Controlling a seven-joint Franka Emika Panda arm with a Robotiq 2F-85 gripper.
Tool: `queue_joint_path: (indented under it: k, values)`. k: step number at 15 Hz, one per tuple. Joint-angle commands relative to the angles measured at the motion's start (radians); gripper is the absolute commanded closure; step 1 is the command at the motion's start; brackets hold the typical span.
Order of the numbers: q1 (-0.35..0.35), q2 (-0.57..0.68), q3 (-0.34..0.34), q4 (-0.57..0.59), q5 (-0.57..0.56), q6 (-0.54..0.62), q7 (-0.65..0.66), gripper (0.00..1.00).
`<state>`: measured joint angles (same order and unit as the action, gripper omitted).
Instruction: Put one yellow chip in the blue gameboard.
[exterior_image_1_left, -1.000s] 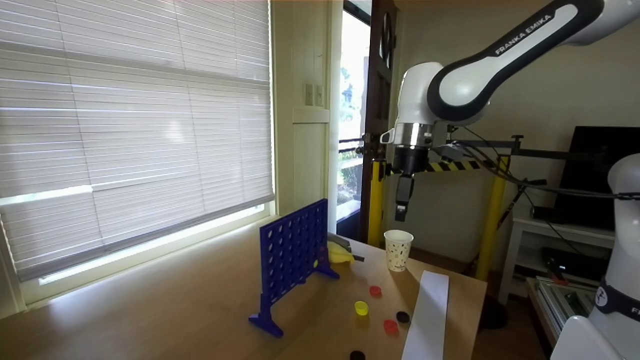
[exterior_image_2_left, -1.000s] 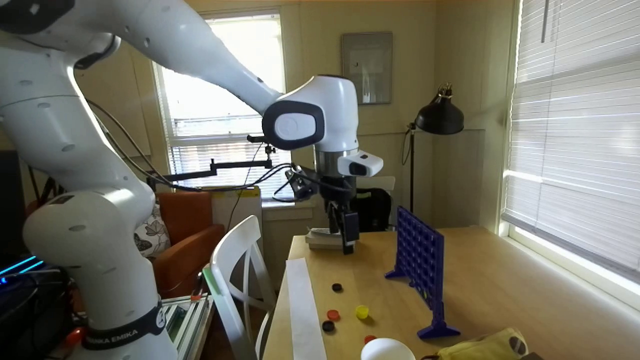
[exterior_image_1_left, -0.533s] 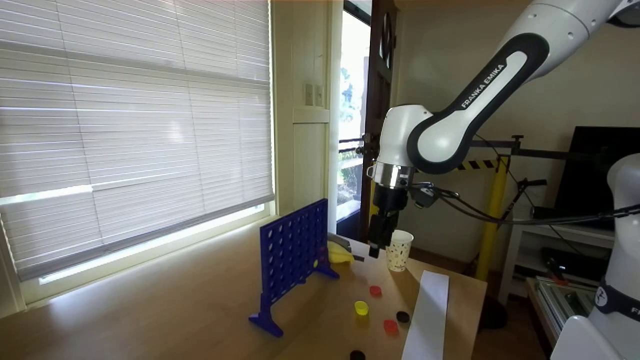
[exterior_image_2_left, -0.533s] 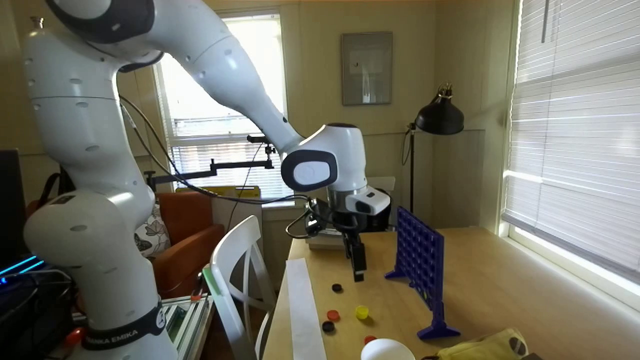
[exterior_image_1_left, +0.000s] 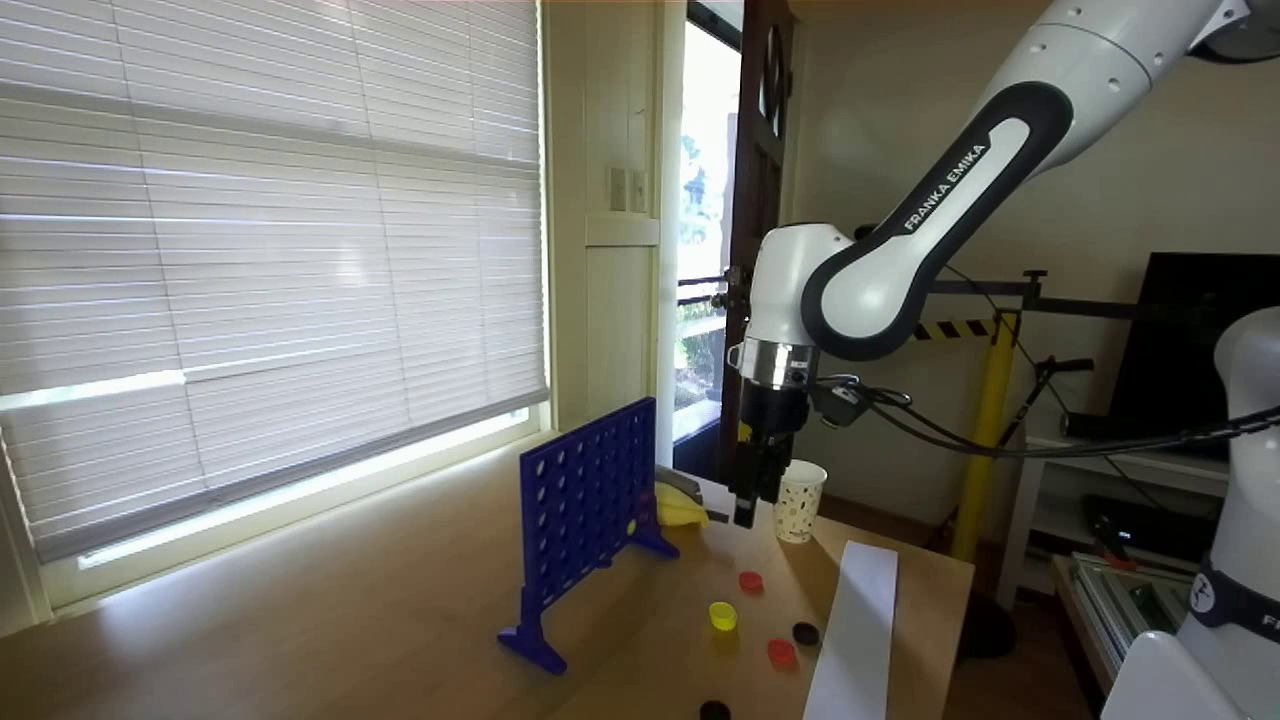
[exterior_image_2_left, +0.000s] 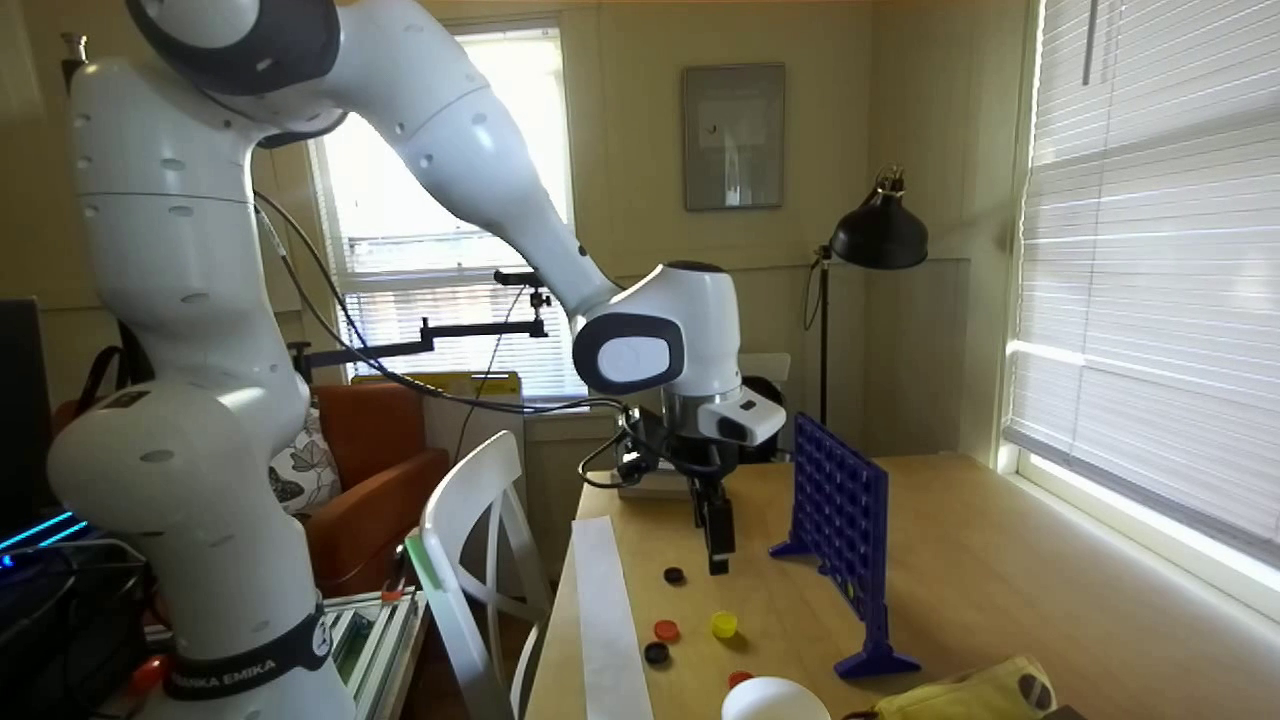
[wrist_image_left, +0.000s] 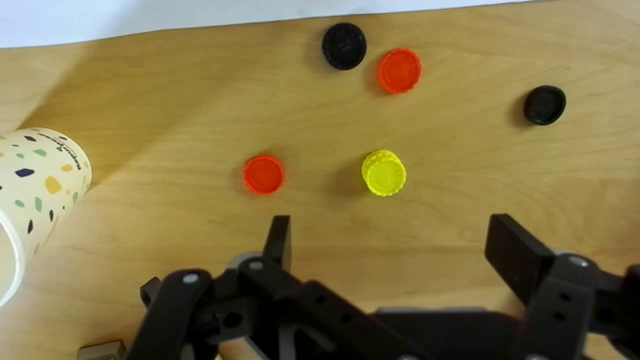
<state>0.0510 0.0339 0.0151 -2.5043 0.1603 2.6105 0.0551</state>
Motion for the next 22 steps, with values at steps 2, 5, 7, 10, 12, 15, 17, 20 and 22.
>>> queue_joint_path:
  k: [2, 5, 7, 10, 12, 15, 17, 20, 22]
  values:
    - [0.011, 0.061, 0.024, 0.002, -0.023, 0.050, 0.079, 0.00]
    - [0.021, 0.116, 0.030, 0.000, -0.045, 0.135, 0.123, 0.00]
    - [0.029, 0.155, 0.025, 0.004, -0.059, 0.182, 0.143, 0.00]
    - [0.032, 0.203, 0.026, 0.011, -0.050, 0.225, 0.139, 0.00]
    - [0.033, 0.230, 0.027, 0.015, -0.045, 0.248, 0.135, 0.07]
    - [0.037, 0.259, 0.023, 0.018, -0.047, 0.272, 0.133, 0.12]
    - [0.036, 0.274, 0.026, 0.019, -0.043, 0.293, 0.125, 0.17]
    - [0.039, 0.291, 0.027, 0.020, -0.043, 0.321, 0.121, 0.23]
    - [0.042, 0.301, 0.026, 0.022, -0.046, 0.333, 0.119, 0.23]
